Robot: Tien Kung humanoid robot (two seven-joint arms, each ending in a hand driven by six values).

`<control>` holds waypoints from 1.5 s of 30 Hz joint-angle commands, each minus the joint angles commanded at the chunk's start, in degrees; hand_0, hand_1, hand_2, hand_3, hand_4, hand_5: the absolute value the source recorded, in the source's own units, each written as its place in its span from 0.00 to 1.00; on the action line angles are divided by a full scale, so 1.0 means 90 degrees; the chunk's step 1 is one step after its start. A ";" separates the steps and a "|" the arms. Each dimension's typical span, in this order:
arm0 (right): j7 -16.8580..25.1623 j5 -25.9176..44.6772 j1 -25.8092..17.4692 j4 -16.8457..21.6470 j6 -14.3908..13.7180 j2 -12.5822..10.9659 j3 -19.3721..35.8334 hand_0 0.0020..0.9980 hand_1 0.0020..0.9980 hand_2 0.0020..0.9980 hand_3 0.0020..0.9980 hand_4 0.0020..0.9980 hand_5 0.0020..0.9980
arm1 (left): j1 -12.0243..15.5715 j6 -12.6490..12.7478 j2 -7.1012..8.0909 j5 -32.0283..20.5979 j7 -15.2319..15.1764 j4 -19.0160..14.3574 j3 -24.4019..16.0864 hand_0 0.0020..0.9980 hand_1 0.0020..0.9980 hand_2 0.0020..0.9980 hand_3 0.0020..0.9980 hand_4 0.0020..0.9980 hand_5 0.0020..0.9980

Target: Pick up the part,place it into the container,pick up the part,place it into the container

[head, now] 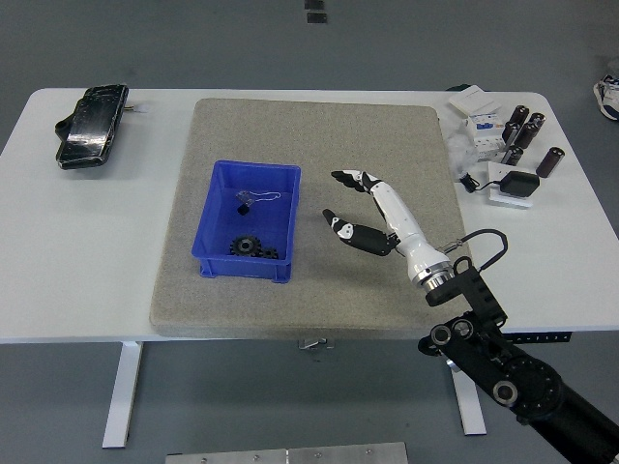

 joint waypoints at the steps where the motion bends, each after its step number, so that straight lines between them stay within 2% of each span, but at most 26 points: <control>1: 0.0151 0.0267 -0.0058 -0.0008 0.0038 -0.0009 0.0099 0.80 0.76 0.76 0.73 0.76 0.34 | 0.0000 -0.0001 0.0000 0.0001 -0.0003 0.0000 -0.0002 0.64 0.61 0.58 0.57 0.62 0.37; 4: 0.0510 0.1015 -0.0201 -0.0019 0.0114 -0.0042 0.0334 0.80 0.76 0.76 0.73 0.76 0.34 | 0.0001 -0.0004 0.0005 0.0004 -0.0004 0.0000 -0.0005 0.64 0.61 0.58 0.57 0.62 0.37; 5: 0.0564 0.1214 -0.0237 -0.0023 0.0130 -0.0054 0.0394 0.80 0.75 0.76 0.73 0.79 0.39 | 0.0001 -0.0005 0.0009 0.0004 -0.0003 0.0000 -0.0005 0.64 0.61 0.58 0.57 0.61 0.37; 6: 0.0607 0.1417 -0.0276 -0.0027 0.0148 -0.0067 0.0462 0.80 0.75 0.76 0.73 0.79 0.39 | 0.0000 -0.0006 0.0014 0.0005 -0.0001 0.0000 -0.0005 0.64 0.61 0.58 0.57 0.61 0.37; 16: 0.0781 0.2770 -0.0571 -0.0058 0.0256 -0.0233 0.1066 0.80 0.75 0.76 0.73 0.79 0.40 | 0.0002 -0.0023 0.0105 0.0053 0.0014 0.0000 -0.0015 0.64 0.61 0.58 0.57 0.62 0.37; 29: 0.0808 0.2843 -0.0871 0.0127 0.0259 -0.0273 0.1621 0.80 0.74 0.76 0.72 0.79 0.40 | 0.0094 -0.0017 0.0089 -0.0018 0.0008 0.0000 -0.0001 0.64 0.61 0.58 0.57 0.62 0.37; 35: 0.0819 0.2843 -0.0991 0.0277 0.0257 -0.0278 0.1883 0.80 0.74 0.75 0.72 0.80 0.41 | 0.0109 -0.0017 0.0077 -0.0045 0.0008 0.0000 0.0010 0.64 0.61 0.58 0.57 0.62 0.37; 36: 0.0821 0.2843 -0.0999 0.0292 0.0257 -0.0278 0.1912 0.80 0.74 0.75 0.72 0.81 0.45 | 0.0112 -0.0018 0.0076 -0.0045 0.0009 0.0000 0.0010 0.64 0.61 0.58 0.58 0.62 0.37; 45: 0.0835 0.2860 -0.1076 0.0399 0.0263 -0.0289 0.2095 0.80 0.74 0.75 0.72 0.81 0.45 | 0.0069 -0.0028 0.0106 0.0038 -0.0010 0.0000 -0.0065 0.64 0.61 0.58 0.58 0.62 0.37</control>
